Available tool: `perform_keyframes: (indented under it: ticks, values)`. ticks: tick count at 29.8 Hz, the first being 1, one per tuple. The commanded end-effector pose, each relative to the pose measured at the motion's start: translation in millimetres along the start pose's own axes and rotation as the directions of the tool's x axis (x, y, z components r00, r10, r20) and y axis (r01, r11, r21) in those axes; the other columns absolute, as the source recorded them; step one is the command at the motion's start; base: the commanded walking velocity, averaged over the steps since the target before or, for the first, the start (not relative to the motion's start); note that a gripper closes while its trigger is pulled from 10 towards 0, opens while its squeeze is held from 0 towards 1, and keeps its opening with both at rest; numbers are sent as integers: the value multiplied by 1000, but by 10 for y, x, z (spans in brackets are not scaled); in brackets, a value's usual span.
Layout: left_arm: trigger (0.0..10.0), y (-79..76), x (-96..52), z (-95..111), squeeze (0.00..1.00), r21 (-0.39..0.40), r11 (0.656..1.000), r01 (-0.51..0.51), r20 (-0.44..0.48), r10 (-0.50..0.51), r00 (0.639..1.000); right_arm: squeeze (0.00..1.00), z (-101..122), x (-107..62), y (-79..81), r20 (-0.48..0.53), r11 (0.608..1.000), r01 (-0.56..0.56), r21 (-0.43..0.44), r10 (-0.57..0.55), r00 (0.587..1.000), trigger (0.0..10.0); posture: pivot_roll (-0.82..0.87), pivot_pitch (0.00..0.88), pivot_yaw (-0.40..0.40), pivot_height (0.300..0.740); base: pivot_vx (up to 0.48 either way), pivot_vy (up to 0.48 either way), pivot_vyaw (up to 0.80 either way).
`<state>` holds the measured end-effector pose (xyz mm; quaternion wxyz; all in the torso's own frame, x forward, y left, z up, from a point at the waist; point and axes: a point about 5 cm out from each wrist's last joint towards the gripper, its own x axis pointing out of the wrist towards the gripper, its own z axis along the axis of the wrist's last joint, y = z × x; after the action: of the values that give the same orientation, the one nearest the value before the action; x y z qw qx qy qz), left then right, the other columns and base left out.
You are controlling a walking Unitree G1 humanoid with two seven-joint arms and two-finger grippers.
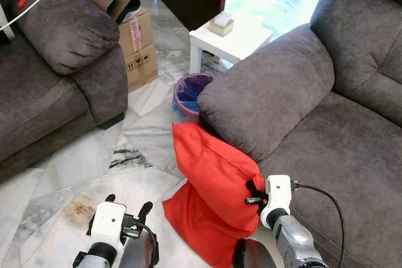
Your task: Move the pillow to the sofa from floor
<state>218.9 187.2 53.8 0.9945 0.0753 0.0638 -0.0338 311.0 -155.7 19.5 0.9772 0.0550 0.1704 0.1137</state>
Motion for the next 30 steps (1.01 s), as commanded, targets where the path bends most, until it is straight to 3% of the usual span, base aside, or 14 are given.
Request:
perform_keyframes:
  ticks: [1,25,30]
  values:
    - [10000,18,-13,-63,0,6,1000,-6,-23,6,1000,0,-87,-30,-5,-35,1000,5,8,-5,999,0,216,185,-79,607,0,0,0]
    - [10000,20,298,-83,0,-15,999,34,-19,-34,999,0,-260,-208,-102,12,999,46,29,-46,999,0,93,76,-6,607,0,0,0]
    - [10000,-10,397,-61,0,-16,997,71,-16,-71,997,0,-280,-250,-157,30,994,111,25,-111,993,0,58,60,26,607,0,0,0]
